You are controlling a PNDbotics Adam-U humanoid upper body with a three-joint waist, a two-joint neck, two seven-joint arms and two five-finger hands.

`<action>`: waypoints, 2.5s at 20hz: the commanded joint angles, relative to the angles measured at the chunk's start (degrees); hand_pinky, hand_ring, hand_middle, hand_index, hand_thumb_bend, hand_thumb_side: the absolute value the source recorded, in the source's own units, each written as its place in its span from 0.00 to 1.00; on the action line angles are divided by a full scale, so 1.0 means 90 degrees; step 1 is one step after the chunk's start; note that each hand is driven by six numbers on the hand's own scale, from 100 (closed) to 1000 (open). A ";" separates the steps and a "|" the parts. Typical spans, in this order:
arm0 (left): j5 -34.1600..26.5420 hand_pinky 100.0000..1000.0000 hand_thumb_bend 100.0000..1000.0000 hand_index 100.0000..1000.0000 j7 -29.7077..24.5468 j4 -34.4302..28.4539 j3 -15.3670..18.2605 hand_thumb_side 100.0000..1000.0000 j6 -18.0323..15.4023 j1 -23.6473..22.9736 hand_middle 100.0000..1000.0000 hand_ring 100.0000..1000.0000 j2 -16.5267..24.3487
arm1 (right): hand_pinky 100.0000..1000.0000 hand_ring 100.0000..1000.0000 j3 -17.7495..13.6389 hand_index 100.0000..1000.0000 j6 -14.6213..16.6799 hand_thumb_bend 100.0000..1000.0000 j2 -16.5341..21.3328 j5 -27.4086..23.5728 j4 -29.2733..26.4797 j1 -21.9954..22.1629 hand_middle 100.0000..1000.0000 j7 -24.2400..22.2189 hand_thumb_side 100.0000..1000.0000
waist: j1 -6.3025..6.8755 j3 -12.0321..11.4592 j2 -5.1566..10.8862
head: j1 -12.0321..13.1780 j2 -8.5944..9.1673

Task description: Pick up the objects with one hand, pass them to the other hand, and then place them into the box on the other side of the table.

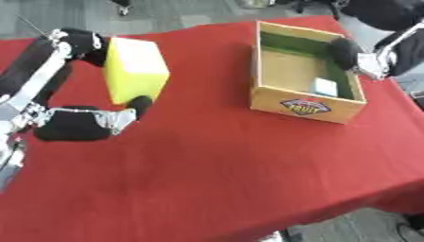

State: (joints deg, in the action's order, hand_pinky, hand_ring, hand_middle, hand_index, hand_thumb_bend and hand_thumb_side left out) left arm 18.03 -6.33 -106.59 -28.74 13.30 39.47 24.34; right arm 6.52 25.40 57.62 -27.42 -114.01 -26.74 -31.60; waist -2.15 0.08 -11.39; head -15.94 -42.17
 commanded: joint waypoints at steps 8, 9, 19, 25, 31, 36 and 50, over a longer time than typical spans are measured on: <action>0.0437 0.68 0.00 0.43 0.0238 0.0444 0.0049 0.19 -0.0446 -0.0095 0.44 0.54 -0.0408 | 0.95 1.00 0.0183 0.98 -0.0012 0.00 -0.0025 0.0367 0.0115 -0.0323 0.94 -0.0072 0.12 | -0.0084 0.0047 0.0180 | -0.0114 -0.0062; 0.0470 0.68 0.00 0.43 0.0246 0.0475 0.0039 0.18 -0.0489 -0.0090 0.44 0.54 -0.0431 | 0.95 1.00 0.0219 0.98 -0.0022 0.00 -0.0060 0.0414 0.0139 -0.0365 0.94 -0.0093 0.12 | -0.0087 0.0048 0.0183 | -0.0122 -0.0076; 0.0862 0.67 0.00 0.43 0.0319 0.0725 -0.0034 0.16 -0.0979 -0.0043 0.44 0.54 -0.0788 | 0.96 1.00 0.0159 1.00 -0.0024 0.00 -0.0076 0.0859 -0.0057 0.0018 0.95 -0.0247 0.11 | -0.0101 -0.0054 0.0185 | -0.0275 -0.0129; 0.1029 0.67 0.00 0.43 0.0338 0.0877 -0.0075 0.15 -0.1167 -0.0030 0.44 0.54 -0.0971 | 0.96 1.00 0.0178 1.00 -0.0066 0.00 -0.0032 0.1101 -0.0065 0.0057 0.96 -0.0493 0.11 | -0.0094 -0.0103 0.0185 | -0.0367 -0.0159; 0.1098 0.67 0.00 0.43 0.0365 0.0996 -0.0110 0.15 -0.1242 0.0024 0.44 0.54 -0.1081 | 0.97 1.00 0.0243 1.00 -0.0168 0.00 -0.0063 0.1133 -0.0063 -0.0075 0.97 -0.0661 0.11 | -0.0094 -0.0190 0.0163 | -0.0526 -0.0144; 0.1218 0.67 0.00 0.43 0.0386 0.1105 -0.0122 0.13 -0.1340 0.0071 0.44 0.54 -0.1209 | 0.98 1.00 0.0309 1.00 -0.0362 0.00 -0.0266 0.1237 0.0023 -0.0165 0.97 -0.0888 0.11 | -0.0103 -0.0279 0.0178 | -0.0614 -0.0178; 0.1634 0.67 0.00 0.43 0.0519 0.1607 -0.0156 0.12 -0.1642 0.0101 0.44 0.54 -0.1565 | 0.99 1.00 0.0433 1.00 -0.0592 0.00 -0.0660 0.1846 0.0466 -0.0376 0.98 -0.1053 0.11 | -0.0204 -0.0449 0.0214 | -0.0863 -0.0216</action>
State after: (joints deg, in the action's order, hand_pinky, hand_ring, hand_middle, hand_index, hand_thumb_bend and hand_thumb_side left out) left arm 32.25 -1.85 -91.78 -29.90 -1.06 39.34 10.70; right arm 10.86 20.13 50.77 -11.54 -110.03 -29.26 -41.32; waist -4.09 -3.97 -10.80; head -23.38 -43.76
